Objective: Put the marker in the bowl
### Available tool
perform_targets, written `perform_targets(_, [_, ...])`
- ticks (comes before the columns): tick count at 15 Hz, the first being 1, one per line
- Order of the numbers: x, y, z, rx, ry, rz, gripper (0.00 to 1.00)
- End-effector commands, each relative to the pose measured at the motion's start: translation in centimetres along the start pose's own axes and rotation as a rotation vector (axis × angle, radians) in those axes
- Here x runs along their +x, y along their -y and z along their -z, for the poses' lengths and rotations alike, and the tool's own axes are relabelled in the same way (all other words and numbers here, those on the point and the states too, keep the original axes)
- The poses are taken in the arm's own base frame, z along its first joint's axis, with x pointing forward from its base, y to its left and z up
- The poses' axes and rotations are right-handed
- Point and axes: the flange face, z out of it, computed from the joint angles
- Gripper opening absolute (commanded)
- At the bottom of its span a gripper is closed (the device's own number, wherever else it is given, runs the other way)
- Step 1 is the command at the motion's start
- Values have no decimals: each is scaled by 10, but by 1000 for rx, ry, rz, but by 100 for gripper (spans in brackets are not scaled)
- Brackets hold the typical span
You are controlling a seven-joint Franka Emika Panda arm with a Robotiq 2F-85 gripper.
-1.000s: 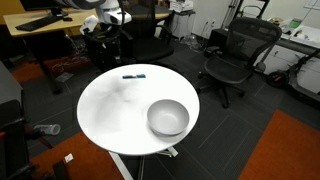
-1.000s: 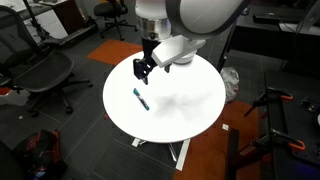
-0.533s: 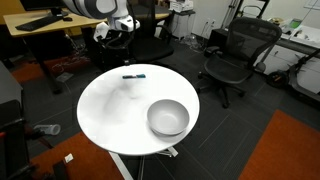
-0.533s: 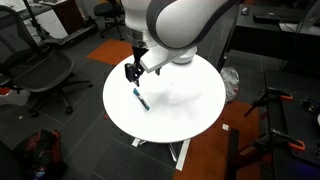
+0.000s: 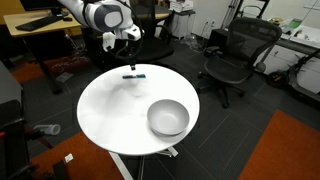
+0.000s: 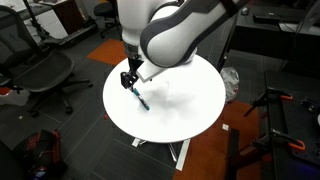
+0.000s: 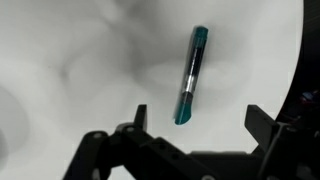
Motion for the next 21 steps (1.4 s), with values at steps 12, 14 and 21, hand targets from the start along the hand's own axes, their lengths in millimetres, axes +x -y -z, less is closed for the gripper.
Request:
perform_targets(12, [23, 12, -46, -25, 1, 17, 100])
perform_targets(14, [23, 12, -52, -33, 11, 16, 100])
perform_targets(21, [23, 14, -67, -61, 48, 16, 100])
